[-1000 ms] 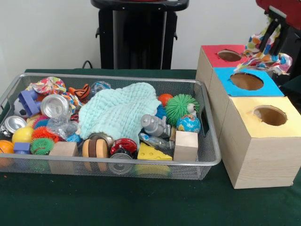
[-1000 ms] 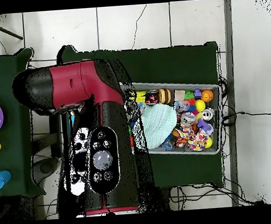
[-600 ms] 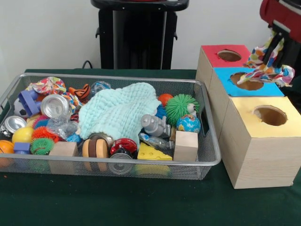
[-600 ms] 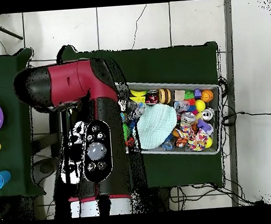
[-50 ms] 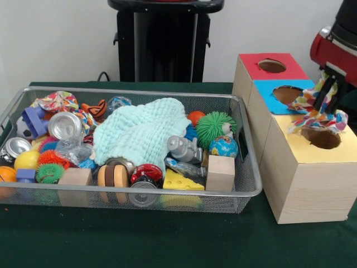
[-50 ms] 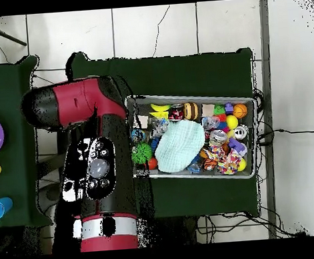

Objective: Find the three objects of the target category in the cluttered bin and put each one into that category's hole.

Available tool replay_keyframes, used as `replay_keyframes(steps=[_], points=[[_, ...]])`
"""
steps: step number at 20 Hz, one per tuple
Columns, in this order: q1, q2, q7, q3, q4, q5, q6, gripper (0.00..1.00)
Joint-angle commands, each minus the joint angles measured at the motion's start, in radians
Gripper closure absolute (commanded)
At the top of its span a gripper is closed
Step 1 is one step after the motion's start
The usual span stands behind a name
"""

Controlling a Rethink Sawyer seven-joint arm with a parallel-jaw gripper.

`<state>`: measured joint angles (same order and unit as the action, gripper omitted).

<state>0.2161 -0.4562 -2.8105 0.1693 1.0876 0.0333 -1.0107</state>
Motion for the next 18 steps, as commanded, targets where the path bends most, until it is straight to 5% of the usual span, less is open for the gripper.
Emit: replay_keyframes(steps=[1, 8, 18], points=[[0.038, 0.083, -0.305, 0.043, 0.054, -0.039, 0.028, 1.0], [0.058, 0.122, -0.292, 0.077, 0.031, -0.067, 0.044, 1.0], [0.064, 0.327, -0.305, 0.156, -0.08, -0.032, 0.268, 1.0]])
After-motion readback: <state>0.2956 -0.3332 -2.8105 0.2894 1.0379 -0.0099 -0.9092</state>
